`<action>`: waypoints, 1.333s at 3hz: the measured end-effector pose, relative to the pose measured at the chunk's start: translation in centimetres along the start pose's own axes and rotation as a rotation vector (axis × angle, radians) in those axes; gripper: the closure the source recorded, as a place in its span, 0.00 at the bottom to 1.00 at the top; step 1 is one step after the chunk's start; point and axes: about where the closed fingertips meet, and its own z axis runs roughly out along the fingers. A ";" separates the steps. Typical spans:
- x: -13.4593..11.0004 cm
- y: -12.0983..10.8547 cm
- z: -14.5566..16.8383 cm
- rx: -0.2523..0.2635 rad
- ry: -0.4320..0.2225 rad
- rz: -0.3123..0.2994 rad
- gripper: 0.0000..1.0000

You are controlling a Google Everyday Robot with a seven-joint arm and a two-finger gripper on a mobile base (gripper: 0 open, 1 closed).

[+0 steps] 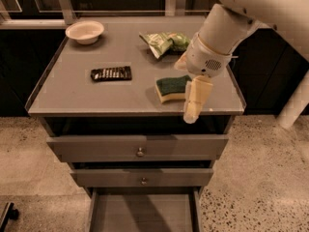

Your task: Place sponge into bottom drawer

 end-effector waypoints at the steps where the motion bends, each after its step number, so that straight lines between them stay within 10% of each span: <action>1: -0.8 -1.5 2.6 -0.031 -0.020 -0.017 0.00; 2: -0.8 -2.6 4.1 -0.046 -0.021 -0.015 0.00; 4: -0.8 -2.6 4.1 -0.046 -0.021 -0.015 0.43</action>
Offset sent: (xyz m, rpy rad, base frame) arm 0.0421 0.0269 -0.0468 0.0182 0.0546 0.0340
